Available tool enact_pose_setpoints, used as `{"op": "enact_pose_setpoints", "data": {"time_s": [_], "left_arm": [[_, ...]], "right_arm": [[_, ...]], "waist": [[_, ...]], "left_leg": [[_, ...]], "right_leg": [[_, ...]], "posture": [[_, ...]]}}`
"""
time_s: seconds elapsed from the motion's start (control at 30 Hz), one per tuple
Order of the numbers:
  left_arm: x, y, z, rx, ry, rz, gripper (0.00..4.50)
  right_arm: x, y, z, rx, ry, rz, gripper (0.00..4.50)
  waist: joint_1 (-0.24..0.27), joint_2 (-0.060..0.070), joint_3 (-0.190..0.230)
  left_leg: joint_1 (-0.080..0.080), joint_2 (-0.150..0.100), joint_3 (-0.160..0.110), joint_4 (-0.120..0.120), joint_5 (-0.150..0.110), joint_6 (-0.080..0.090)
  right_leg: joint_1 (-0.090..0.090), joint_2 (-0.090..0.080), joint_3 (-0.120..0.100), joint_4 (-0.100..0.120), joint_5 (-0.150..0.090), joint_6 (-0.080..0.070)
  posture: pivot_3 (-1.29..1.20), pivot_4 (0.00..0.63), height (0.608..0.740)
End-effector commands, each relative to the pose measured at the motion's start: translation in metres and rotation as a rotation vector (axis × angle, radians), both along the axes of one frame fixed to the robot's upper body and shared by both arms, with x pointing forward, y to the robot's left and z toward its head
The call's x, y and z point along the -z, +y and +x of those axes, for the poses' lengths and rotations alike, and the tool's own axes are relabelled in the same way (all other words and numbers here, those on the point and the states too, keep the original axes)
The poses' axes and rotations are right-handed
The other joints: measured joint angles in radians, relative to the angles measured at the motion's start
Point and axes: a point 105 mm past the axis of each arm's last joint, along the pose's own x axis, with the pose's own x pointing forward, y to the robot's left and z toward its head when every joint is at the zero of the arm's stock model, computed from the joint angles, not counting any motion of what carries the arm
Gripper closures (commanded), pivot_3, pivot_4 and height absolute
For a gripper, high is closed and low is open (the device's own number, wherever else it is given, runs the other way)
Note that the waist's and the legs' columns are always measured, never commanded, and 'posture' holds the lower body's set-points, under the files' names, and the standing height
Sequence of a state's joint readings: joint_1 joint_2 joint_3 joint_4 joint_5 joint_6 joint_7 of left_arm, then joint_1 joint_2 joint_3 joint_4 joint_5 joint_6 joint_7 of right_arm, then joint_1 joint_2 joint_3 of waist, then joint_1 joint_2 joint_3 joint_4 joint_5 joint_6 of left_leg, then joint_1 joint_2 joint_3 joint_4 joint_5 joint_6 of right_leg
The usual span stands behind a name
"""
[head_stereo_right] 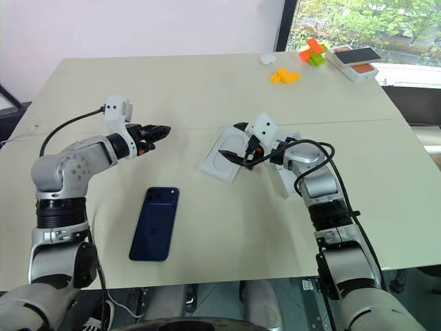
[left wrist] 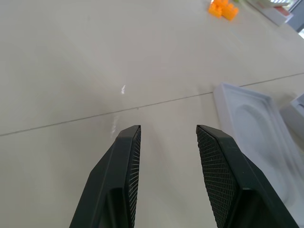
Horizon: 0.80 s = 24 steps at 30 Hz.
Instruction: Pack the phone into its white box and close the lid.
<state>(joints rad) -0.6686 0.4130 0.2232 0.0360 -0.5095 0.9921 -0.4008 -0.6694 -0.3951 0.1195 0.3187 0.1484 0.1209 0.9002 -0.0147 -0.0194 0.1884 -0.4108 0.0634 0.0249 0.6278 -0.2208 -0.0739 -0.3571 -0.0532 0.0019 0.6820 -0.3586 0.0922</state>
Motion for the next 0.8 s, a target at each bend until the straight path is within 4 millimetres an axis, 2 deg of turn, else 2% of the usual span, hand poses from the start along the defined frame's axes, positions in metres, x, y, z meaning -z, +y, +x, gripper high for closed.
{"op": "enact_pose_setpoints", "data": {"time_s": [0.03,0.2,0.27,0.5,0.8], "left_arm": [[-0.023,0.005,0.0,-0.019,-0.098,-0.016,2.54],[-0.02,0.003,-0.001,-0.022,-0.098,-0.008,2.54],[-0.019,0.0,-0.002,-0.018,-0.101,-0.009,2.54],[-0.019,-0.003,-0.004,-0.012,-0.112,-0.001,2.54],[-0.02,-0.002,-0.003,-0.02,-0.119,-0.005,2.54]], "right_arm": [[-0.006,0.012,0.008,0.014,-0.041,-0.027,1.81],[0.005,0.013,0.028,0.11,-0.04,-0.107,4.3],[0.01,0.012,0.035,0.141,-0.039,-0.153,4.41],[0.027,0.02,0.031,0.082,-0.046,-0.274,4.41],[0.039,0.011,0.033,0.086,-0.058,-0.395,4.41]], "waist": [[-0.004,0.0,0.0],[-0.003,0.0,0.0],[-0.003,0.0,0.0],[-0.003,0.0,0.0],[-0.004,0.0,0.0]], "left_leg": [[0.0,0.0,0.0,0.0,0.0,0.0],[0.0,0.0,0.0,0.0,0.0,0.0],[0.0,0.0,0.0,0.0,0.0,0.0],[0.0,0.0,0.0,0.0,0.0,0.0],[0.0,0.0,0.0,0.0,0.0,0.0]], "right_leg": [[0.0,0.0,0.0,0.0,0.0,0.0],[0.0,0.0,0.0,0.0,0.0,0.0],[0.0,0.0,0.0,0.0,0.0,0.0],[0.0,0.0,0.0,0.0,0.0,0.0],[0.0,0.0,0.0,0.0,0.0,0.0]], "posture": [[0.0,0.15,0.74],[0.0,0.15,0.74],[0.0,0.15,0.74],[0.0,0.15,0.74],[0.0,0.15,0.74]]}}
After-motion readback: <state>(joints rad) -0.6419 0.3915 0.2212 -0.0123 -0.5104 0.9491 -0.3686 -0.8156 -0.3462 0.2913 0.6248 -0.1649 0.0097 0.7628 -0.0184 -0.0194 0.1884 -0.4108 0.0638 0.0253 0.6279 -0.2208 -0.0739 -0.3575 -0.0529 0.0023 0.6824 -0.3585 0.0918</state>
